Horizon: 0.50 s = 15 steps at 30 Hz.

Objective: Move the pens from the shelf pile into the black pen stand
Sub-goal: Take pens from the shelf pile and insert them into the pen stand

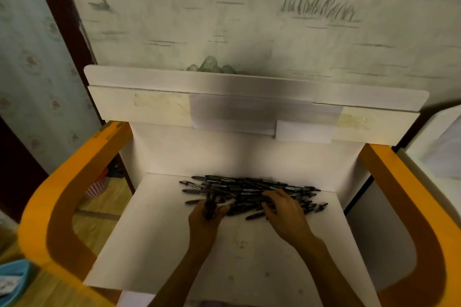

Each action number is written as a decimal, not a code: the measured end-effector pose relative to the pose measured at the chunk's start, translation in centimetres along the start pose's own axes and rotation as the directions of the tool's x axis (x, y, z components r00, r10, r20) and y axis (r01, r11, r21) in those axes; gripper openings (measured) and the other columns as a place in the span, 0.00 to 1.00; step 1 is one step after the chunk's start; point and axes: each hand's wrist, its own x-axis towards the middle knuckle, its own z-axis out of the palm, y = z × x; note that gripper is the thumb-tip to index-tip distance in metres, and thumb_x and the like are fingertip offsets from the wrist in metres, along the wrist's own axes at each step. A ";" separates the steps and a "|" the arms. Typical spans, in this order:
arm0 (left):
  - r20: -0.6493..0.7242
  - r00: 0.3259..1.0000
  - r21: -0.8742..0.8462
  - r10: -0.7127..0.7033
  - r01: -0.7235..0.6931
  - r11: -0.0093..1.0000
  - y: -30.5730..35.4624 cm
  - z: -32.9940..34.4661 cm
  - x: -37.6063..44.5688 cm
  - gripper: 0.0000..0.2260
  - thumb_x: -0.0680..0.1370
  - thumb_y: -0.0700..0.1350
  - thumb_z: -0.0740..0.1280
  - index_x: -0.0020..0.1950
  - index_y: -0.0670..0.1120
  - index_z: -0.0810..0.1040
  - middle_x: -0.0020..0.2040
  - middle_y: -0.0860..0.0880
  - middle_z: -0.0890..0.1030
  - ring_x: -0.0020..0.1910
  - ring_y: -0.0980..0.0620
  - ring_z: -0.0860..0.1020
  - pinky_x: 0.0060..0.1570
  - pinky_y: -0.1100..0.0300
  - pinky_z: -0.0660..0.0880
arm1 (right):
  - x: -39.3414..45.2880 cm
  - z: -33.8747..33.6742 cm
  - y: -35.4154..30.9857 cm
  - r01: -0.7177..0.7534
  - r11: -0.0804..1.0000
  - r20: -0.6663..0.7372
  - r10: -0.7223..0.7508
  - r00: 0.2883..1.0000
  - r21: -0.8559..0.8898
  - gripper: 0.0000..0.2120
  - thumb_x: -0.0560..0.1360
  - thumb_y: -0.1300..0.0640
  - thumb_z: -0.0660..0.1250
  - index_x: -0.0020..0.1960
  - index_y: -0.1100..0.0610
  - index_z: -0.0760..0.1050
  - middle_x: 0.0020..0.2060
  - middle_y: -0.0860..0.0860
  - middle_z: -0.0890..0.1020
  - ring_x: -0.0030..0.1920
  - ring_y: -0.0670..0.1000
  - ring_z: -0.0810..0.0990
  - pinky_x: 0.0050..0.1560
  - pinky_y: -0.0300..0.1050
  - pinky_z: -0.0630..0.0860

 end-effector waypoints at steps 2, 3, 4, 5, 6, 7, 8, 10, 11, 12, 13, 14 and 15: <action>-0.013 0.999 0.007 -0.052 0.052 0.999 -0.9 -0.3 -0.6 0.11 0.72 0.45 0.77 0.36 0.43 0.77 0.32 0.49 0.78 0.32 0.58 0.75 0.36 0.68 0.71 | -0.2 0.0 -0.3 0.000 1.000 0.002 0.000 1.000 0.001 0.16 0.80 0.50 0.64 0.66 0.51 0.74 0.61 0.50 0.77 0.52 0.51 0.80 0.57 0.50 0.77; -0.019 0.997 -0.002 -0.079 0.079 0.997 -0.7 -0.5 -0.6 0.12 0.72 0.44 0.77 0.36 0.41 0.76 0.32 0.49 0.78 0.31 0.58 0.74 0.35 0.66 0.71 | -0.3 -0.1 -0.4 -0.001 1.000 0.000 0.001 1.000 0.001 0.16 0.80 0.50 0.64 0.66 0.51 0.74 0.61 0.50 0.77 0.52 0.50 0.80 0.57 0.50 0.77; -0.024 0.995 -0.007 -0.100 0.100 0.995 -0.6 -0.6 -0.5 0.14 0.73 0.44 0.76 0.34 0.41 0.75 0.31 0.48 0.77 0.30 0.59 0.73 0.36 0.64 0.70 | -0.4 -0.2 -0.4 -0.003 1.000 -0.006 0.003 1.000 0.002 0.16 0.80 0.50 0.64 0.66 0.51 0.74 0.61 0.49 0.77 0.52 0.50 0.80 0.56 0.49 0.77; -0.007 0.994 0.001 -0.114 0.114 0.994 -0.3 -0.7 -0.4 0.15 0.74 0.45 0.75 0.34 0.41 0.74 0.31 0.48 0.77 0.29 0.58 0.72 0.36 0.63 0.70 | -0.5 -0.3 -0.5 -0.006 1.000 -0.014 0.006 1.000 0.002 0.16 0.80 0.51 0.64 0.66 0.52 0.74 0.61 0.49 0.77 0.52 0.50 0.80 0.56 0.48 0.77; 0.012 0.993 0.023 -0.121 0.120 0.992 -0.2 -0.8 -0.4 0.14 0.74 0.45 0.75 0.34 0.43 0.74 0.32 0.49 0.77 0.30 0.58 0.73 0.36 0.63 0.70 | -0.6 -0.4 -0.6 -0.009 1.000 -0.023 0.009 1.000 0.001 0.16 0.79 0.51 0.64 0.66 0.52 0.75 0.61 0.49 0.77 0.52 0.50 0.80 0.56 0.47 0.77; 0.032 0.991 0.058 -0.132 0.130 0.990 0.0 -0.9 -0.5 0.12 0.75 0.46 0.75 0.35 0.46 0.76 0.33 0.51 0.79 0.32 0.58 0.75 0.37 0.64 0.70 | -0.8 -0.4 -0.6 -0.013 1.000 -0.028 0.013 1.000 0.000 0.16 0.79 0.52 0.65 0.66 0.53 0.75 0.61 0.50 0.77 0.53 0.50 0.80 0.56 0.46 0.77; 0.042 0.990 0.084 -0.136 0.132 0.988 0.0 -1.0 -0.5 0.08 0.75 0.46 0.75 0.38 0.49 0.78 0.35 0.53 0.80 0.34 0.60 0.77 0.38 0.65 0.71 | -0.9 -0.4 -0.7 -0.016 1.000 -0.028 0.016 0.999 0.001 0.16 0.79 0.52 0.65 0.66 0.53 0.75 0.61 0.50 0.77 0.53 0.50 0.80 0.56 0.46 0.77; 0.060 0.989 0.081 -0.138 0.133 0.988 -0.2 -1.2 -0.5 0.06 0.76 0.47 0.74 0.39 0.51 0.80 0.36 0.54 0.82 0.35 0.62 0.78 0.39 0.64 0.71 | -1.3 -0.5 -1.0 -0.025 1.000 -0.024 0.025 0.999 -0.002 0.16 0.79 0.51 0.65 0.66 0.52 0.75 0.60 0.50 0.78 0.52 0.50 0.80 0.55 0.47 0.77; 0.066 0.987 0.077 -0.146 0.141 0.987 0.0 -1.2 -0.4 0.08 0.76 0.47 0.73 0.38 0.50 0.79 0.35 0.53 0.82 0.34 0.61 0.78 0.40 0.62 0.72 | -1.5 -0.6 -1.2 -0.028 1.000 -0.026 0.028 0.999 -0.003 0.16 0.79 0.51 0.65 0.65 0.52 0.75 0.60 0.49 0.78 0.52 0.49 0.80 0.55 0.47 0.77; 0.070 0.985 0.081 -0.159 0.153 0.985 0.0 -1.2 -0.2 0.08 0.77 0.48 0.72 0.39 0.49 0.79 0.35 0.52 0.82 0.34 0.60 0.78 0.41 0.59 0.74 | -1.6 -0.7 -1.3 -0.031 1.000 -0.030 0.031 0.999 -0.001 0.16 0.79 0.51 0.64 0.65 0.52 0.75 0.60 0.49 0.78 0.51 0.49 0.81 0.55 0.48 0.77; 0.084 0.980 0.098 -0.181 0.172 0.980 0.5 -1.2 0.0 0.06 0.78 0.48 0.71 0.42 0.48 0.79 0.38 0.50 0.83 0.34 0.58 0.80 0.42 0.57 0.76 | -1.8 -0.9 -1.5 -0.034 0.999 -0.035 0.034 0.999 0.002 0.15 0.79 0.51 0.64 0.65 0.52 0.76 0.60 0.49 0.78 0.51 0.49 0.81 0.55 0.48 0.77; 0.105 0.975 0.098 -0.197 0.186 0.978 1.1 -1.0 0.3 0.05 0.78 0.47 0.71 0.49 0.47 0.78 0.42 0.48 0.84 0.34 0.55 0.81 0.41 0.58 0.79 | -2.0 -1.2 -1.7 -0.039 0.999 -0.043 0.039 0.998 0.006 0.15 0.79 0.51 0.65 0.65 0.52 0.76 0.60 0.49 0.78 0.51 0.49 0.81 0.55 0.48 0.77; 0.134 0.970 0.084 -0.204 0.194 0.977 1.9 -0.9 0.4 0.08 0.78 0.45 0.71 0.56 0.46 0.76 0.46 0.47 0.84 0.33 0.52 0.81 0.37 0.60 0.79 | -2.1 -1.6 -2.0 -0.044 0.999 -0.054 0.045 0.998 0.007 0.16 0.79 0.51 0.65 0.65 0.53 0.76 0.60 0.49 0.78 0.51 0.49 0.81 0.55 0.47 0.77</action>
